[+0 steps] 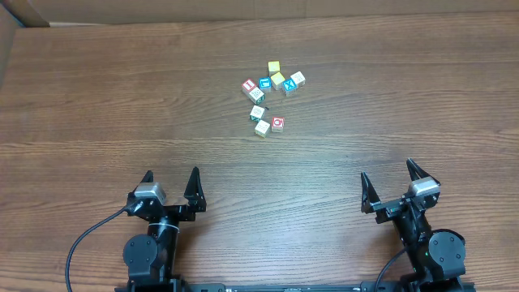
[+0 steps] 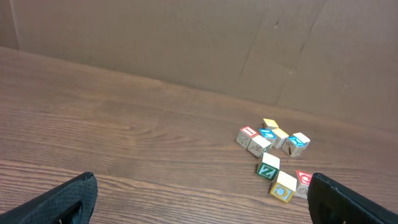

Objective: Flip 3 blocks

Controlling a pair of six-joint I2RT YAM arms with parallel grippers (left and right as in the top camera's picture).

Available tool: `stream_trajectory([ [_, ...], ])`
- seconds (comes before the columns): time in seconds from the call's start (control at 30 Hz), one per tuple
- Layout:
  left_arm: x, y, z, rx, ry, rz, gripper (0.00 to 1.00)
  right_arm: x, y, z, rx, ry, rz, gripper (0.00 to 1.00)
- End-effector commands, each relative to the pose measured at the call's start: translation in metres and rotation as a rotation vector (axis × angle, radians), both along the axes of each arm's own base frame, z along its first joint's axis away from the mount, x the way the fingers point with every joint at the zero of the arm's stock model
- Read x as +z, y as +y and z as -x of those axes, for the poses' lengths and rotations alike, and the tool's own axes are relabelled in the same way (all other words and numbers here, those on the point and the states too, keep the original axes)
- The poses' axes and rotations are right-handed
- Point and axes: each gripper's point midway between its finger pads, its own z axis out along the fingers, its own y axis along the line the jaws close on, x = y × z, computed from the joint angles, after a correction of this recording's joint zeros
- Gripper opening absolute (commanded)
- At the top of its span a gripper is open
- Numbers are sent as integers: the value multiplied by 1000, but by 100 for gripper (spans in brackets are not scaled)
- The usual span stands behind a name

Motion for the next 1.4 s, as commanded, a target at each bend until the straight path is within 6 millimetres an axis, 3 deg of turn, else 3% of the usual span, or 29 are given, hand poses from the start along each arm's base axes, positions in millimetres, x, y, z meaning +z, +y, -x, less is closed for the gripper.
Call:
stream_trajectory([
  [0.0, -1, 0, 0, 2, -3, -21, 100, -3, -3, -1, -16, 0, -2, 100],
  [1.0, -1, 0, 0, 2, -3, -21, 100, -3, -3, -1, -15, 0, -3, 100],
  [1.37, -1, 0, 0, 2, -3, -21, 100, 4, 14, 5, 85, 2, -66, 100],
])
